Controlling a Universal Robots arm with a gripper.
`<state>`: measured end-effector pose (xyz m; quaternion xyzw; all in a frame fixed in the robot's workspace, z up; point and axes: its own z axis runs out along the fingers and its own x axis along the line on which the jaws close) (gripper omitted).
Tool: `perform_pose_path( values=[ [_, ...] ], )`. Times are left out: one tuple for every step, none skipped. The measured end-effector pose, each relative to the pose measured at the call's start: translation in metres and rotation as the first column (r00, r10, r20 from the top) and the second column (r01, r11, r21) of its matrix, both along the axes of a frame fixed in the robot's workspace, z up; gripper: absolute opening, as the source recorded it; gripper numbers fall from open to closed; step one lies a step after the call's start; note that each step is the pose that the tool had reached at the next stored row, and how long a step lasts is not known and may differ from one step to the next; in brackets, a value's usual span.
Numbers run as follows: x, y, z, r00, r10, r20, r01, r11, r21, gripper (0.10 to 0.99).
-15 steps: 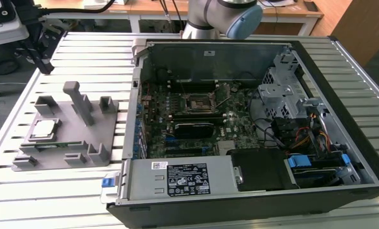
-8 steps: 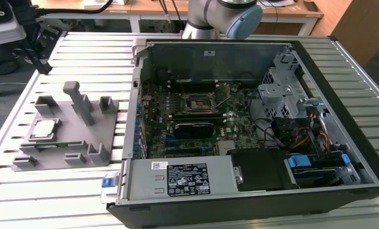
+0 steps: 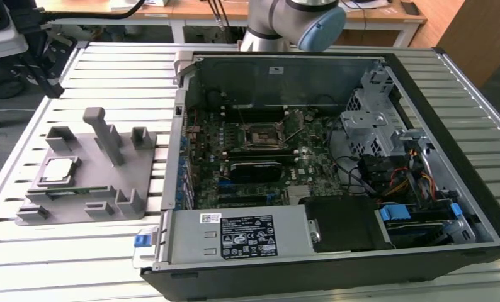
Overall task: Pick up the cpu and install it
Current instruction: 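Reach for the cpu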
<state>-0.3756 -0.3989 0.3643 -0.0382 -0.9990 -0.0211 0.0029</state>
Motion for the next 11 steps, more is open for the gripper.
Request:
perform_pose_path(
  values=[
    [-0.0009,0.0,-0.0001,1.0,0.0,-0.0002,0.0,1.0,0.0,0.106],
    [-0.0018,0.0,-0.0002,1.0,0.0,-0.0005,0.0,1.0,0.0,0.106],
    [-0.0027,0.0,-0.0003,1.0,0.0,-0.0007,0.0,1.0,0.0,0.106],
    [-0.0036,0.0,-0.0004,1.0,0.0,-0.001,0.0,1.0,0.0,0.106],
    [-0.0044,0.0,-0.0005,1.0,0.0,-0.0012,0.0,1.0,0.0,0.106],
    [-0.0052,0.0,-0.0006,1.0,0.0,-0.0016,0.0,1.0,0.0,0.106],
    [-0.0061,0.0,-0.0007,1.0,0.0,-0.0018,0.0,1.0,0.0,0.106],
    [-0.0071,0.0,-0.0009,1.0,0.0,-0.0021,0.0,1.0,0.0,0.106],
    [-0.0081,0.0,-0.001,1.0,0.0,-0.0022,0.0,1.0,0.0,0.106],
    [-0.0092,0.0,-0.001,1.0,0.0,-0.0024,0.0,1.0,0.0,0.106],
    [-0.0103,0.0,-0.0011,1.0,0.0,-0.0027,0.0,1.0,0.0,0.106]
  ],
)
